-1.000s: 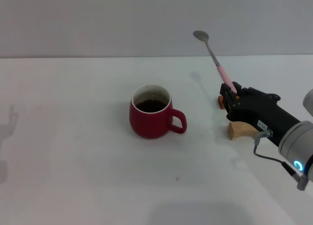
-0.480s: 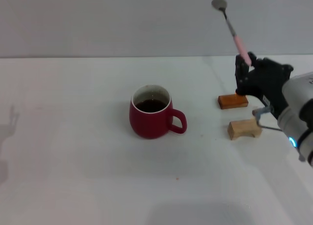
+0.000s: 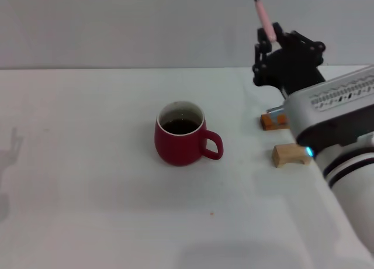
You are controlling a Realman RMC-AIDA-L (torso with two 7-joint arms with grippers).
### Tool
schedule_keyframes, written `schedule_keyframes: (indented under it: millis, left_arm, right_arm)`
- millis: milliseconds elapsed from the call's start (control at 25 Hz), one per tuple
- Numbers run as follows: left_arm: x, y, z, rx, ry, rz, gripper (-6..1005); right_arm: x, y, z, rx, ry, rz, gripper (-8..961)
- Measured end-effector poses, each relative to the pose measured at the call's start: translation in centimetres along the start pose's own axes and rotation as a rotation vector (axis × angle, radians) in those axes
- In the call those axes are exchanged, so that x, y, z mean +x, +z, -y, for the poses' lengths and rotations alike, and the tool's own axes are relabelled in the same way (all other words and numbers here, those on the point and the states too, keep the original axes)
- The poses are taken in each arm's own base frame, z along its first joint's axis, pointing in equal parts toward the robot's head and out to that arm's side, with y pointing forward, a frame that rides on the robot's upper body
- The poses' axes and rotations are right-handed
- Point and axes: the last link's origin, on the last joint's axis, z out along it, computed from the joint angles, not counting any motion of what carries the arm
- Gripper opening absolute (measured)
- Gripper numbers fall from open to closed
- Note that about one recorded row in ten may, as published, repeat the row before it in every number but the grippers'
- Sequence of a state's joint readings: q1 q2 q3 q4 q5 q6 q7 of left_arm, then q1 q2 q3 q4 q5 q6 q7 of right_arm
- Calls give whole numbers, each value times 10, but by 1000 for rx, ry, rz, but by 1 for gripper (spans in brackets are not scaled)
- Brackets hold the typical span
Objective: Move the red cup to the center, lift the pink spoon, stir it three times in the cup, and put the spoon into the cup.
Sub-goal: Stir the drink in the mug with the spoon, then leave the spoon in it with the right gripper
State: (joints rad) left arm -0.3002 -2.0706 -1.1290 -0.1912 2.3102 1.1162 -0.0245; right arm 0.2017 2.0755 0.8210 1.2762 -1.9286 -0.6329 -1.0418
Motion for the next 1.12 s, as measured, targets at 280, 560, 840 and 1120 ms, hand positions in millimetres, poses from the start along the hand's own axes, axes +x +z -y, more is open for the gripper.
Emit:
schedule_keyframes:
  millis: [280,560,840,1120]
  left_arm:
    - [-1,0,-1,-2,-1,6,810]
    - [-2,0,-2,-10,2,10,810]
    - [-3,-1,-3,-13,3,19,810]
    - [-5,-3,-1,-11,4,26,810]
  right_arm:
    - [-2,-15,-22,-38,-45,228,158]
    - [1,-49,-13,-151,62,531,159]
    - [-2,-37,-3,-97,194,374,159]
    - [-18,-16,-3,-139,197,120,159]
